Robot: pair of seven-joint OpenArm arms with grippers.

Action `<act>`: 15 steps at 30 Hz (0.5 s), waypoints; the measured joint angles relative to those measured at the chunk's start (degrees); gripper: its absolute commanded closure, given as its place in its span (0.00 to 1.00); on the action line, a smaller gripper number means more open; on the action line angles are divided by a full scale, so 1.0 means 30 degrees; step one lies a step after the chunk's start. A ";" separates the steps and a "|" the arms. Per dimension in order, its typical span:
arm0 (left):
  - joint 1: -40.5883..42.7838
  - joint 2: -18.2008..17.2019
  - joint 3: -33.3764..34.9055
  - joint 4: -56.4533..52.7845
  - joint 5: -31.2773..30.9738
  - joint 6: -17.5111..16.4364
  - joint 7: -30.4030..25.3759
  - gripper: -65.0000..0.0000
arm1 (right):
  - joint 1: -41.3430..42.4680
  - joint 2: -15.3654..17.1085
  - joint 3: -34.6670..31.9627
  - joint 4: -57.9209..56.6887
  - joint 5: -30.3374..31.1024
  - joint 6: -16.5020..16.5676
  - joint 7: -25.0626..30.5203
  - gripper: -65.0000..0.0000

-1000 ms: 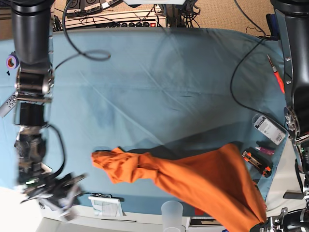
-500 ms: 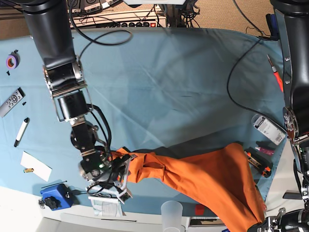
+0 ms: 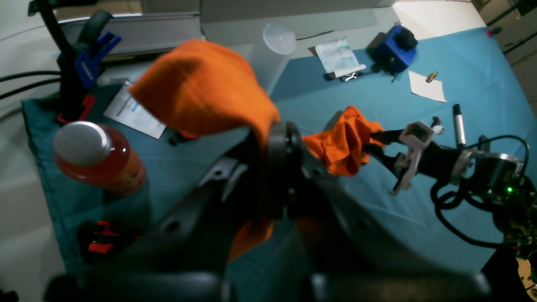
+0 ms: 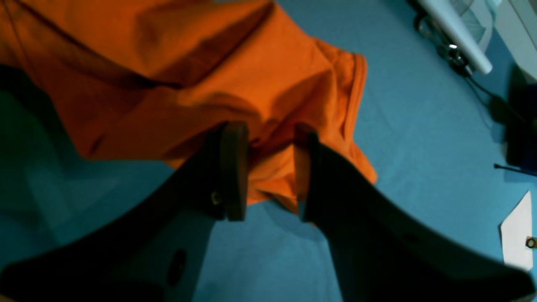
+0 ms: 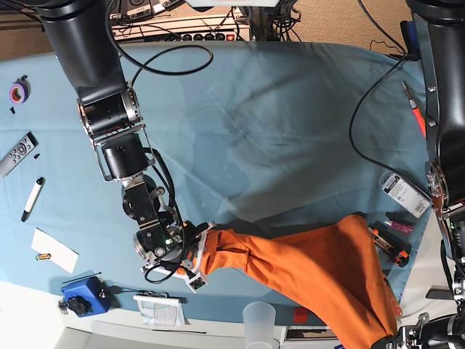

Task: Layout the t-shirt on the table in an organized manner, then fold the t-shirt properly
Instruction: 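Lower the shirt with both grippers, laying it flat on the table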

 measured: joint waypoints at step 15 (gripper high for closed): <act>0.0000 0.0058 0.0000 0.0000 0.0000 0.0000 0.0007 1.00 | 0.0000 -0.1209 0.0095 0.0000 0.0029 -0.0729 0.1217 0.72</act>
